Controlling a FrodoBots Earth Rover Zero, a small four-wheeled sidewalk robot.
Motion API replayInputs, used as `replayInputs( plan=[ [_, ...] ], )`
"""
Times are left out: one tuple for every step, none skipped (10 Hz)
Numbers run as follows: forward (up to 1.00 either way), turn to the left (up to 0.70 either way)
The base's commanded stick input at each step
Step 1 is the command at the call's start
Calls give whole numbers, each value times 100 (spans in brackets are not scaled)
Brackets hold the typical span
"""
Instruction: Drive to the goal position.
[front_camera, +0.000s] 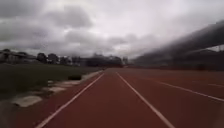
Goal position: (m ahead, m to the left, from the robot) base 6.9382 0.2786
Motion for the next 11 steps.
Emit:
replayInputs(
  plan=[
    [70,0],
    [70,0],
    [70,0],
    [70,0],
    [70,0],
    [70,0],
    [70,0],
    [70,0],
    [70,0],
    [70,0],
    [70,0]
  ],
)
